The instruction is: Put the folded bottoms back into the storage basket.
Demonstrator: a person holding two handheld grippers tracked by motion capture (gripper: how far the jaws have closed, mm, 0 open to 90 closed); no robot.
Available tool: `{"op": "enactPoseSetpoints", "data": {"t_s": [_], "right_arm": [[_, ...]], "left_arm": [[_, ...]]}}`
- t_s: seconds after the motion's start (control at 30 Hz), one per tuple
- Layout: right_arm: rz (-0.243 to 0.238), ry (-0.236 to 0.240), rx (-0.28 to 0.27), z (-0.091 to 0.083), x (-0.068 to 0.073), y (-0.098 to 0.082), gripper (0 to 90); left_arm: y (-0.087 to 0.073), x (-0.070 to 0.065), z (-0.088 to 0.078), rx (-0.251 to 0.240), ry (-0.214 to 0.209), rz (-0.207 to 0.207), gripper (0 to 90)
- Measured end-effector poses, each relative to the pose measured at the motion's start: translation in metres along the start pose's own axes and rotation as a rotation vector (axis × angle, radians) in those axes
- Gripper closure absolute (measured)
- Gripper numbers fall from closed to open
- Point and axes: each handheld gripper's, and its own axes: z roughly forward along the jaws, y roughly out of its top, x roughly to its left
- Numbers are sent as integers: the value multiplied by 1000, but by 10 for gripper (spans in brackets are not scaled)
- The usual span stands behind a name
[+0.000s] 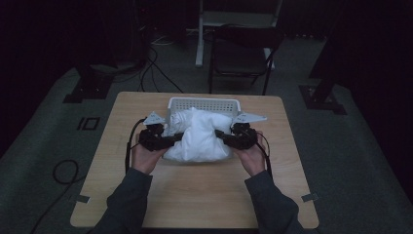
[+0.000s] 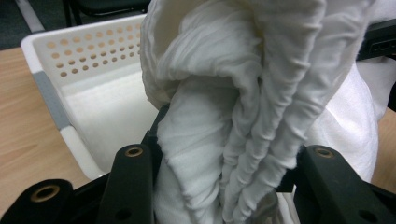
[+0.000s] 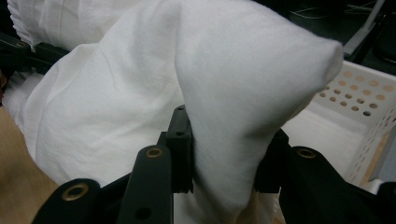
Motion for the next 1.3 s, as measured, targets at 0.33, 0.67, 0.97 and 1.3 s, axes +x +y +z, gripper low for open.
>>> {"op": "enactPoseSetpoints", "data": {"t_s": [0.33, 0.67, 0.97, 1.3], "right_arm": [[-7, -22, 0, 5, -8, 17, 660], [-12, -38, -14, 6, -12, 30, 660], [-8, -49, -19, 8, -17, 36, 661], [5, -53, -22, 10, -23, 41, 661]], "left_arm": [[14, 9, 6, -21, 11, -14, 552], [25, 11, 5, -34, 21, -7, 553], [33, 12, 8, -42, 27, -11, 553], [41, 15, 12, -40, 39, -10, 553]]}}
